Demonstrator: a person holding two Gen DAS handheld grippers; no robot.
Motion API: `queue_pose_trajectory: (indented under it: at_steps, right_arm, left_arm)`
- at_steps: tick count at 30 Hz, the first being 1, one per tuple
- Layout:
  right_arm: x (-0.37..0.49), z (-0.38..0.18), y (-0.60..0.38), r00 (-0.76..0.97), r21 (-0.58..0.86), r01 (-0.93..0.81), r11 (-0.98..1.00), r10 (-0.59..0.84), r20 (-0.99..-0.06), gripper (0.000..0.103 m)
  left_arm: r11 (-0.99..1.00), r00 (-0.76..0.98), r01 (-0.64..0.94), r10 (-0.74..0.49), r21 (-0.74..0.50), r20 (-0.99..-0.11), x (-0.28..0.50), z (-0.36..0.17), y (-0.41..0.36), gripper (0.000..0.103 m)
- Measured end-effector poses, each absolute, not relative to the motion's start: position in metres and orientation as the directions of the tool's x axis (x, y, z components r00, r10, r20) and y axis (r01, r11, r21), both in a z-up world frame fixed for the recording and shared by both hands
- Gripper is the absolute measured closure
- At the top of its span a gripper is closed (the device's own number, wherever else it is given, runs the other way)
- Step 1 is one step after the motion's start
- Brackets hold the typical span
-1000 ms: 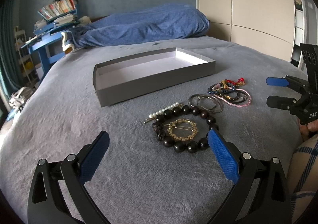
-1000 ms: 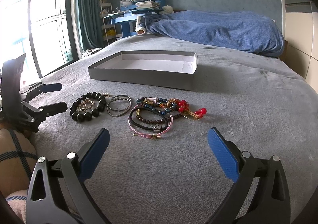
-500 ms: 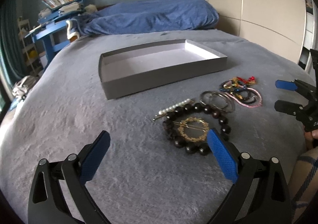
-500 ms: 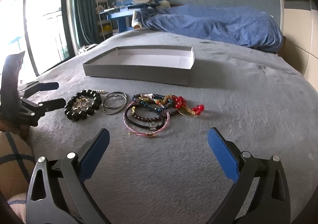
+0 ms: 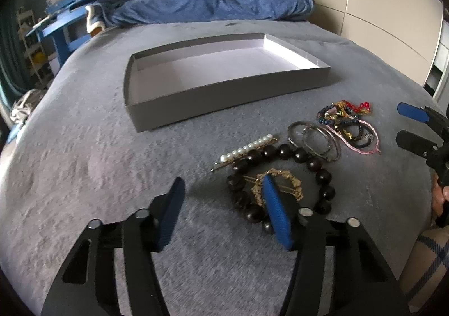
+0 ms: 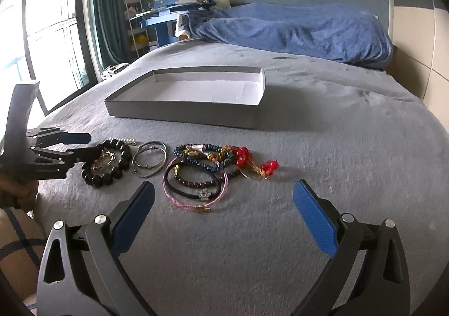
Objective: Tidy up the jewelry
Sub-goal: 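Lower the left tool over the black bead bracelet while the right tool approaches the red-bead earring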
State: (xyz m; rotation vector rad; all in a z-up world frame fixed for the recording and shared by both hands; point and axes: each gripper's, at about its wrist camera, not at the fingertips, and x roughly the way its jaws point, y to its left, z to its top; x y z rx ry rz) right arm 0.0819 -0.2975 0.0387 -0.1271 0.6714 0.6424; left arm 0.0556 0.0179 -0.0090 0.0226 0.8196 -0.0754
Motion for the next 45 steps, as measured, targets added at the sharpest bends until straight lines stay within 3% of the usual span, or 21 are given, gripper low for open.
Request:
queue_pose_trajectory:
  at_steps: [4, 13, 22, 27, 33, 45]
  right_arm:
    - [0.082, 0.034, -0.299, 0.593, 0.1, -0.589, 0.802, 0.513, -0.621, 0.005]
    - [0.087, 0.034, -0.305, 0.58, 0.14, -0.585, 0.799, 0.533, -0.616, 0.005]
    - [0.096, 0.03, -0.305, 0.558, 0.165, -0.571, 0.804, 0.527, -0.641, 0.005]
    - [0.099, 0.028, -0.303, 0.546, 0.172, -0.568, 0.805, 0.525, -0.653, 0.006]
    - [0.116, 0.028, -0.315, 0.542, 0.233, -0.503, 0.832, 0.514, -0.665, 0.024]
    - [0.158, 0.015, -0.304, 0.513, 0.184, -0.448, 0.875, 0.421, -0.748, 0.05]
  left_arm:
    - [0.995, 0.684, 0.081, -0.092, -0.05, -0.724, 0.055, -0.009, 0.021, 0.088]
    - [0.988, 0.753, 0.041, -0.126, -0.146, -0.646, 0.031, 0.004, 0.046, 0.088]
    - [0.99, 0.71, -0.033, -0.075, -0.139, -0.701, 0.023, -0.012, 0.072, 0.087]
    - [0.996, 0.697, -0.048, -0.018, -0.071, -0.717, 0.032, -0.015, 0.066, 0.075]
    - [0.997, 0.682, -0.048, -0.017, -0.068, -0.731, 0.037, -0.019, 0.068, 0.075]
    - [0.995, 0.682, -0.053, -0.024, -0.081, -0.731, 0.036, -0.021, 0.069, 0.074]
